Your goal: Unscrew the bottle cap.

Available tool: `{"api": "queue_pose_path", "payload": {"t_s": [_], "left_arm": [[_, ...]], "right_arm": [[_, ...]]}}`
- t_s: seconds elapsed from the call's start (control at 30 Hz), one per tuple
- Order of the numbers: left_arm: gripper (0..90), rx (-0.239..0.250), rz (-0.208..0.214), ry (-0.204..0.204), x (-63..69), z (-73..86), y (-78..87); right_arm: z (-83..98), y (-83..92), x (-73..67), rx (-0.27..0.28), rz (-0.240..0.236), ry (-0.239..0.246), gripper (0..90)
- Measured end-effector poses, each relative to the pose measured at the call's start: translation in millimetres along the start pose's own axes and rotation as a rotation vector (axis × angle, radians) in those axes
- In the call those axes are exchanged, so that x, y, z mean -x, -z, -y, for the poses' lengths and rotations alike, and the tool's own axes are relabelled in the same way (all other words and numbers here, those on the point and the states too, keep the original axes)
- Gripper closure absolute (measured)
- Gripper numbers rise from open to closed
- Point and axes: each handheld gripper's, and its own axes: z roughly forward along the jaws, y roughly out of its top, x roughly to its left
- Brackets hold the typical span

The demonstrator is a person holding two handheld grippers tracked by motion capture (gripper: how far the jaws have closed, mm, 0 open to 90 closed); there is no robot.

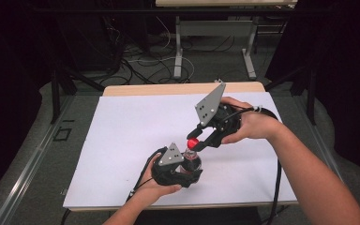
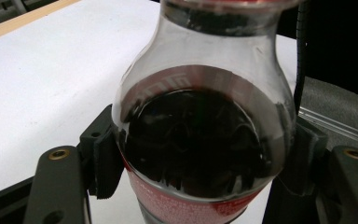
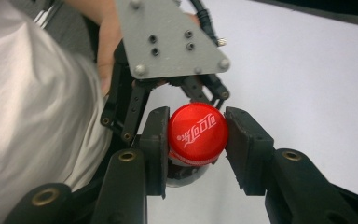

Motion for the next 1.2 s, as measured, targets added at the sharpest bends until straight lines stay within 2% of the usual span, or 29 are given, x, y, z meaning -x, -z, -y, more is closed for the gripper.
{"api": "queue_pose_path", "payload": {"t_s": [0.03, 0.1, 0.13, 0.17, 0.3, 0.37, 0.5, 0.57, 0.63, 0.7, 0.77, 0.83, 0.93, 1.0, 1.07, 1.1, 1.17, 1.2], "left_arm": [[30.1, -0.002, -0.005, 0.002, -0.6, 0.0, 0.5], [30.1, -0.001, -0.009, 0.008, -2.2, 0.5, 1.0], [30.1, 0.011, -0.014, 0.017, -2.4, 1.1, 0.2], [30.1, 0.000, -0.014, 0.011, -4.0, 0.8, 1.3], [30.1, 0.001, -0.019, 0.030, -6.5, 1.5, 2.2], [30.1, 0.013, -0.034, 0.030, -7.6, 1.7, 1.4], [30.1, 0.002, -0.040, 0.020, -10.9, 1.1, 2.0], [30.1, 0.002, -0.033, 0.046, -10.8, 1.4, 1.3], [30.1, 0.010, -0.043, 0.046, -12.1, 1.5, 0.4], [30.1, -0.005, -0.035, 0.051, -14.0, 0.1, 1.8], [30.1, 0.003, -0.049, 0.047, -16.1, -1.0, 1.3], [30.1, 0.014, -0.051, 0.061, -18.0, -2.6, 1.2], [30.1, 0.002, -0.050, 0.060, -22.1, -7.1, 3.8], [30.1, 0.005, -0.059, 0.054, -24.8, -10.3, 4.9], [30.1, -0.003, -0.057, 0.062, -27.9, -14.1, 6.7], [30.1, 0.016, -0.073, 0.066, -29.0, -15.4, 6.1], [30.1, 0.006, -0.071, 0.065, -32.7, -20.1, 8.3], [30.1, 0.018, -0.080, 0.066, -34.2, -22.0, 8.3]], "right_arm": [[-0.4, 3.1, -0.5, 0.009, 0.036, -0.011, 60.8], [-0.2, 4.5, -1.1, 0.016, 0.051, -0.020, 60.7], [1.0, 6.6, -2.0, 0.018, 0.089, -0.055, 60.7], [1.8, 7.1, -2.8, 0.017, 0.109, -0.073, 60.7], [7.1, 8.7, -3.6, 0.029, 0.171, -0.166, 60.7], [8.9, 9.2, -3.8, 0.031, 0.176, -0.184, 60.6], [16.1, 9.2, -5.9, 0.028, 0.227, -0.233, 60.6], [19.6, 9.2, -7.9, 0.017, 0.242, -0.272, 60.6], [23.3, 8.4, -8.7, 0.017, 0.259, -0.284, 60.6], [28.4, 6.9, -12.2, 0.022, 0.290, -0.309, 60.6], [30.0, 6.4, -14.1, 0.021, 0.299, -0.324, 60.6], [33.5, 5.5, -16.0, 0.021, 0.303, -0.328, 60.6], [37.7, 3.6, -20.1, 0.015, 0.317, -0.351, 60.6], [40.4, 2.7, -22.3, 0.018, 0.310, -0.365, 60.6], [42.7, 2.0, -25.8, 0.018, 0.329, -0.377, 60.5], [44.2, 1.1, -27.1, 0.021, 0.336, -0.392, 60.5], [46.7, -0.3, -30.7, 0.021, 0.360, -0.399, 60.5], [47.8, -0.6, -33.0, 0.024, 0.356, -0.409, 60.5]]}}
